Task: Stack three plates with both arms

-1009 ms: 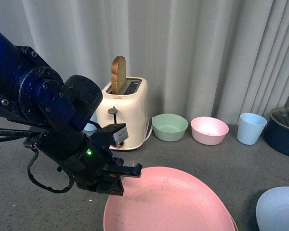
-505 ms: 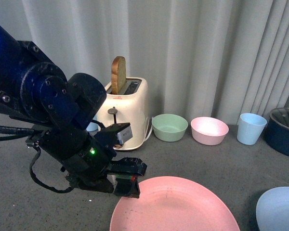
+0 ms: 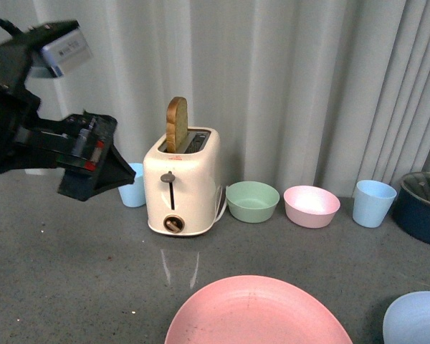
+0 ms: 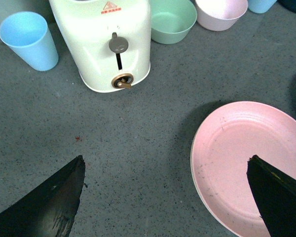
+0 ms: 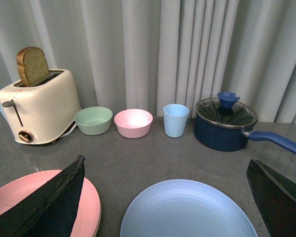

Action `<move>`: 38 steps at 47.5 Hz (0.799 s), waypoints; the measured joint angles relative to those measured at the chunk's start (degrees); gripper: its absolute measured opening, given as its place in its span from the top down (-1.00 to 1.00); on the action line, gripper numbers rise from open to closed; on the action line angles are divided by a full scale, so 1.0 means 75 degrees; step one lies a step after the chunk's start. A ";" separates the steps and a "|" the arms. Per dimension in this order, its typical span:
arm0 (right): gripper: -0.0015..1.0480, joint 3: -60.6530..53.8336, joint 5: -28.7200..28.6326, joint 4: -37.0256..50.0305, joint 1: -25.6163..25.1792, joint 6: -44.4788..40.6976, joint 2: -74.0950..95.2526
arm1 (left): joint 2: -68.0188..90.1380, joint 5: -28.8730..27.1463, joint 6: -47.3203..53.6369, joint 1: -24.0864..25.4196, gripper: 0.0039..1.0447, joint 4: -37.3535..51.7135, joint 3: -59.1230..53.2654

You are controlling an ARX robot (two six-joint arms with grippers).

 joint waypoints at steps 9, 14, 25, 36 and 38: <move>-0.86 0.0000 -0.0003 0.0000 0.0000 0.0000 0.0000 | -0.2282 -0.2908 -0.1061 0.0003 -0.35 0.4383 -0.2713; -0.86 0.0000 -0.0003 0.0000 0.0000 0.0000 0.0000 | -0.3360 -0.2906 -0.1376 0.0242 0.13 0.5479 -0.4013; -0.86 0.0000 0.0000 0.0000 0.0000 0.0000 0.0000 | -0.4299 -0.2594 -0.1495 0.0504 0.94 0.5703 -0.5485; -0.86 0.0000 0.0000 0.0000 0.0000 0.0000 0.0000 | -0.5222 -0.2087 -0.1524 0.1075 0.94 0.5607 -0.6274; -0.86 0.0000 0.0000 0.0000 0.0000 0.0000 0.0000 | -0.5386 -0.2072 -0.1527 0.1075 0.94 0.5552 -0.6373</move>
